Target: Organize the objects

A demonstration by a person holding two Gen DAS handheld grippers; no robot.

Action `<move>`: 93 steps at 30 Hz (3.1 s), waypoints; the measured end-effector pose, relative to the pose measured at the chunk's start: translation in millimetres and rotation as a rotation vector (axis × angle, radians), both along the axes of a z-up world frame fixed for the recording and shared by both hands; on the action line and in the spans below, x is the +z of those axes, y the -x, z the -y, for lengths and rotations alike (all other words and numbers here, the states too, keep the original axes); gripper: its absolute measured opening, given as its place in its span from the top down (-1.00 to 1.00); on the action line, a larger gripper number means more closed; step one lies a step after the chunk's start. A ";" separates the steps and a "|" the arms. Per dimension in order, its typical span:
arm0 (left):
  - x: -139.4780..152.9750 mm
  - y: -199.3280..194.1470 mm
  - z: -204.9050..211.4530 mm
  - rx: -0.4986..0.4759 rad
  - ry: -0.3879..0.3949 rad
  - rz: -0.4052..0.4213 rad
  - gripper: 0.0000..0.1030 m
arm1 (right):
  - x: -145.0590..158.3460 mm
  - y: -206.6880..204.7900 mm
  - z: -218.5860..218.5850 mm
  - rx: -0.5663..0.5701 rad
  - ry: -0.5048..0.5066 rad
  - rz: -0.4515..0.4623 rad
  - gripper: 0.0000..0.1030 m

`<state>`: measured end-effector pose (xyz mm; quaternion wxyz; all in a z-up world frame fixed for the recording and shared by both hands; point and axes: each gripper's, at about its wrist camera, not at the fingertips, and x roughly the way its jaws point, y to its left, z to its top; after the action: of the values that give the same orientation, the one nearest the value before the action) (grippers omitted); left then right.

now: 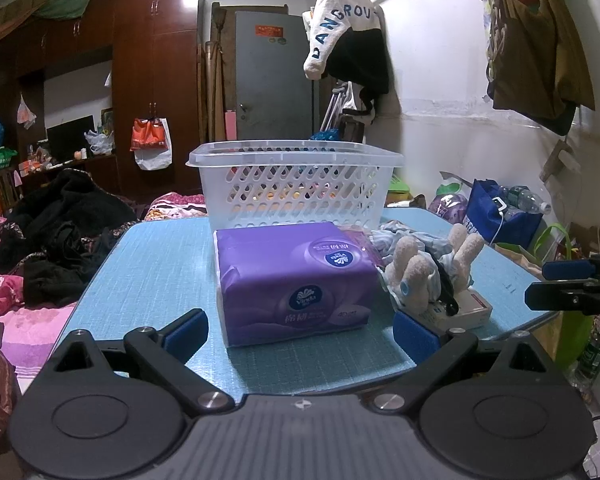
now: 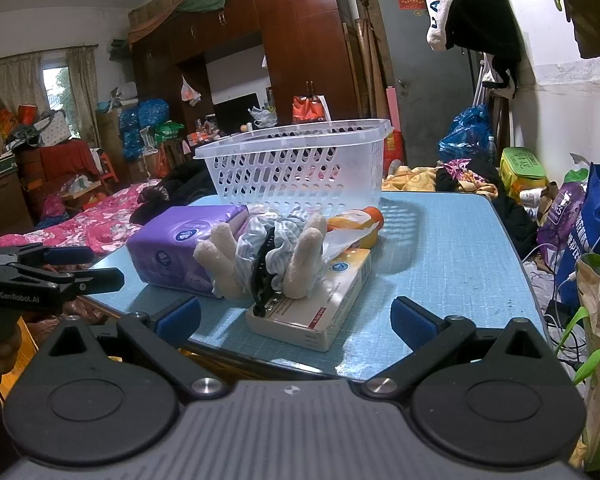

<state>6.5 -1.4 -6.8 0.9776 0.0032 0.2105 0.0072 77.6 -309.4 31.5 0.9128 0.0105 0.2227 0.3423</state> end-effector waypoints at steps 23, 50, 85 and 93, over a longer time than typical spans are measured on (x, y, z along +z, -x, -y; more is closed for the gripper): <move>-0.5 0.4 0.8 -0.003 -0.003 -0.001 -0.94 | -0.9 -1.5 1.8 -0.002 0.004 0.001 -1.00; -3.3 0.6 3.7 -0.004 -0.009 -0.002 -0.94 | -1.4 -1.9 1.0 -0.004 0.007 -0.001 -1.00; 9.4 16.5 1.3 -0.025 -0.086 0.293 -1.00 | 2.4 1.1 -8.9 -0.001 -0.134 0.278 -1.00; 6.9 -2.1 -45.8 -0.001 -0.023 0.226 -1.00 | 4.6 2.0 -52.1 0.207 -0.163 0.242 -1.00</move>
<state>8.6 44.4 0.2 0.9950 0.0137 0.0986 0.0097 75.6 -257.3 36.1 0.8890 0.0202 0.0829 0.4499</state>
